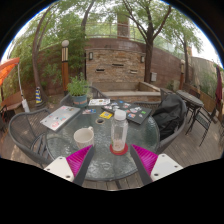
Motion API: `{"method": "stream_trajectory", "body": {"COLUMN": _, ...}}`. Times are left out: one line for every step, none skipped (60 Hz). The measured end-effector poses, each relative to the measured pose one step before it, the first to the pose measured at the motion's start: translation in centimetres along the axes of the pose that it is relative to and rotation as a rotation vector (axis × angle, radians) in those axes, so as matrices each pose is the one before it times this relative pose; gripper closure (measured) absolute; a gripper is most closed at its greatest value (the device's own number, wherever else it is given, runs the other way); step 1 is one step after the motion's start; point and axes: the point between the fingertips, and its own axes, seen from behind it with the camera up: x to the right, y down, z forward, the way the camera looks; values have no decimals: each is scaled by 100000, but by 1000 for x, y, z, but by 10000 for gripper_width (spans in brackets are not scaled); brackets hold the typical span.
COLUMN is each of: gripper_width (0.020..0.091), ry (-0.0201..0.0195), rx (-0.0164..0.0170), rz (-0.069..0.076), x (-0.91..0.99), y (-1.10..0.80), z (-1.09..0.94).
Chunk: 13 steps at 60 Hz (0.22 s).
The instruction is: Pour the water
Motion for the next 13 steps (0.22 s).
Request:
{"method": "stream_trajectory", "body": {"gripper_width": 274, "ry": 988, "rx": -76, "rz": 414, "x": -172, "y": -143, "z": -942}}
{"method": "stream_trajectory", "body": {"gripper_width": 271, "ry": 787, "rx": -99, "rz": 585, "x": -182, "y": -109, "z": -949}}
{"method": "stream_trajectory", "body": {"gripper_width": 272, "ry": 721, "rx": -185, "rz": 638, "x": -294, "y": -152, "z": -999}}
{"method": "stream_trajectory", "body": {"gripper_width": 271, "ry": 279, "rx": 87, "rz": 793, "x": -248, "y": -90, "z": -875}}
{"method": "stream_trajectory", "body": {"gripper_width": 272, "ry": 26, "rx": 177, "rz": 837, "x": -322, "y": -82, "z": -871}}
{"method": "stream_trajectory", "body": {"gripper_width": 272, "ry": -81, "rx": 221, "rz": 880, "x": -327, "y": -75, "z": -850}}
{"method": "stream_trajectory", "body": {"gripper_width": 270, "ry": -137, "rx": 156, "rz": 942, "x": -314, "y": -51, "z": -871}}
{"method": "stream_trajectory", "body": {"gripper_width": 270, "ry": -51, "rx": 58, "rz": 967, "x": -564, "y": -111, "z": -709}}
{"method": "stream_trajectory", "body": {"gripper_width": 266, "ry": 47, "rx": -54, "rz": 801, "x": -269, "y": -36, "z": -822}}
{"method": "stream_trajectory", "body": {"gripper_width": 264, "ry": -22, "rx": -145, "rz": 735, "x": -241, "y": 33, "z": -738}}
{"method": "stream_trajectory", "body": {"gripper_width": 265, "ry": 100, "rx": -218, "rz": 767, "x": -201, "y": 85, "z": -734}}
{"method": "stream_trajectory", "body": {"gripper_width": 264, "ry": 228, "rx": -177, "rz": 864, "x": -162, "y": 81, "z": -759}}
{"method": "stream_trajectory", "body": {"gripper_width": 263, "ry": 271, "rx": -131, "rz": 875, "x": -124, "y": 77, "z": -709}}
